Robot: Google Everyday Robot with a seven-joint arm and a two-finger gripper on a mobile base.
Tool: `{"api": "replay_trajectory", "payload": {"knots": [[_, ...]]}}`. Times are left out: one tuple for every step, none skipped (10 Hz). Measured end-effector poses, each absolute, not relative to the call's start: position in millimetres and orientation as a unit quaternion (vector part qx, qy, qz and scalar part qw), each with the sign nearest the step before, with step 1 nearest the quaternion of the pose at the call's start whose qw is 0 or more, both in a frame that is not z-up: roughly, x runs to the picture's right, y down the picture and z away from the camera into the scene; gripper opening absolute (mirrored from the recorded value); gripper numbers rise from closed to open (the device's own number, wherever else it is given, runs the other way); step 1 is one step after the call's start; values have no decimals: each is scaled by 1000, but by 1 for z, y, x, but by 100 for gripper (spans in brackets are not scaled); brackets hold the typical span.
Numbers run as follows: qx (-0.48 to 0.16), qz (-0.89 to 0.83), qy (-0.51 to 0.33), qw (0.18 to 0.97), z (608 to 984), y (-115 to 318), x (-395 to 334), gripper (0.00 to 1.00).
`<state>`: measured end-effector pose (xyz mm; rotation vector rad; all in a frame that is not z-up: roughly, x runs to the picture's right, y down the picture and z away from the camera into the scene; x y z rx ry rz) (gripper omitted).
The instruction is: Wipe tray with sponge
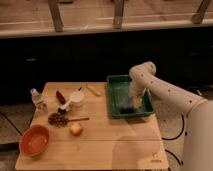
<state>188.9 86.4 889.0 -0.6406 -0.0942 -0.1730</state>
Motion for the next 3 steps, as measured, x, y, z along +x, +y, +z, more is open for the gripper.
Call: {"api": "replay_trajectory", "payload": {"knots": [[-318, -85, -47, 943, 891, 89, 189, 0], [-322, -85, -48, 942, 894, 91, 188, 0], [-327, -84, -47, 940, 896, 93, 188, 0]]}}
